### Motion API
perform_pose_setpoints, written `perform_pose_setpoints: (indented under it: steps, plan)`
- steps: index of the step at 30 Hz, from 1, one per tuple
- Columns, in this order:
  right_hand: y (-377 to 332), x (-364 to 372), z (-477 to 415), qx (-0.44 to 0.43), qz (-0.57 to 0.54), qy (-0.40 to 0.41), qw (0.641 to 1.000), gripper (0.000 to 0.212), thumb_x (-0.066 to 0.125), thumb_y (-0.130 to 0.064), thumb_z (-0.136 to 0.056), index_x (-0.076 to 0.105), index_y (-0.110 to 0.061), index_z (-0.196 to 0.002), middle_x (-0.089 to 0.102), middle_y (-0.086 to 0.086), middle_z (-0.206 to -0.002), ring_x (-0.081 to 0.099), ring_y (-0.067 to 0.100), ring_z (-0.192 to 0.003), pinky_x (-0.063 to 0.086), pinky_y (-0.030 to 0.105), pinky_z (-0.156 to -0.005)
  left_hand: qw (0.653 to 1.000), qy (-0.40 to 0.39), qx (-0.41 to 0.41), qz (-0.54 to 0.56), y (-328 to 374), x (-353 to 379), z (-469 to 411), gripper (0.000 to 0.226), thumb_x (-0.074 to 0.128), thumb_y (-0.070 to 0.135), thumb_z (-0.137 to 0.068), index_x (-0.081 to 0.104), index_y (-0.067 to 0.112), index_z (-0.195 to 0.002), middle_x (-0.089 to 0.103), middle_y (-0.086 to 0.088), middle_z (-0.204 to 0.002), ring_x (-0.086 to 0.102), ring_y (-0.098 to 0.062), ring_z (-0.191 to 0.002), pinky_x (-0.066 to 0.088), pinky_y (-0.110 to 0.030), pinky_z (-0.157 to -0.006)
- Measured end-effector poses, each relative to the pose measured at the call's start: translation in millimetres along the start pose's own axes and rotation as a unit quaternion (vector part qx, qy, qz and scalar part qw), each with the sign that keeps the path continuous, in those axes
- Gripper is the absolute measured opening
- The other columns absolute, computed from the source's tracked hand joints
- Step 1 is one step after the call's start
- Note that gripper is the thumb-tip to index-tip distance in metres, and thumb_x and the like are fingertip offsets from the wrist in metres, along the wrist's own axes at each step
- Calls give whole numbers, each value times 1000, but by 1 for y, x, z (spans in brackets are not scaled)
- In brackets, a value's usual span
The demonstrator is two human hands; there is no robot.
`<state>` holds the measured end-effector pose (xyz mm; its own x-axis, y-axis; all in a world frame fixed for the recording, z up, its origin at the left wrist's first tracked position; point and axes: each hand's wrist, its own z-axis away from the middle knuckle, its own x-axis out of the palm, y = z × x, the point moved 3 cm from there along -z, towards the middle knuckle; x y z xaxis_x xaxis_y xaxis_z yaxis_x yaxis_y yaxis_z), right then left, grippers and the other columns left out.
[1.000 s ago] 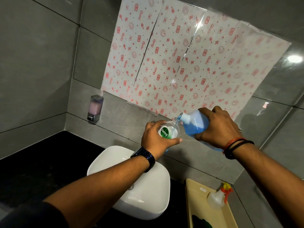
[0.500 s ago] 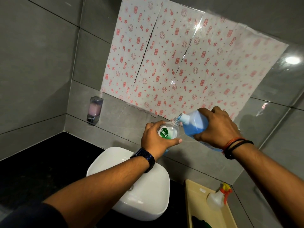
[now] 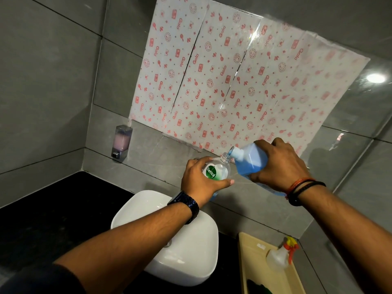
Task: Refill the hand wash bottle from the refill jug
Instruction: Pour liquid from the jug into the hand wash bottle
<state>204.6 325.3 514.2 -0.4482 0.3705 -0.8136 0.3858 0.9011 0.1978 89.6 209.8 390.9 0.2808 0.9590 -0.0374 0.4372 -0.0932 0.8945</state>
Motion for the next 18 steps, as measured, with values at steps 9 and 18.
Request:
perform_pose_setpoints:
  steps: [9, 18]
  plan:
    - [3, 2, -1, 5, 1, -2, 1000, 80, 82, -43, -54, 44, -26, -122, 45, 4, -96, 36, 19, -85, 40, 31, -63, 1000, -4, -4, 0, 0, 3, -1, 71, 89, 46, -44, 57, 32, -106, 48, 8, -107, 53, -7, -91, 37, -6, -64]
    - [8, 4, -2, 7, 8, 2, 1000, 80, 82, -45, -53, 43, -28, -122, 41, 1, -93, 36, 18, -85, 39, 31, -62, 1000, -3, -6, -3, 1, 6, -1, 75, 89, 46, -44, 57, 29, -110, 49, 6, -110, 54, -10, -95, 41, -13, -70]
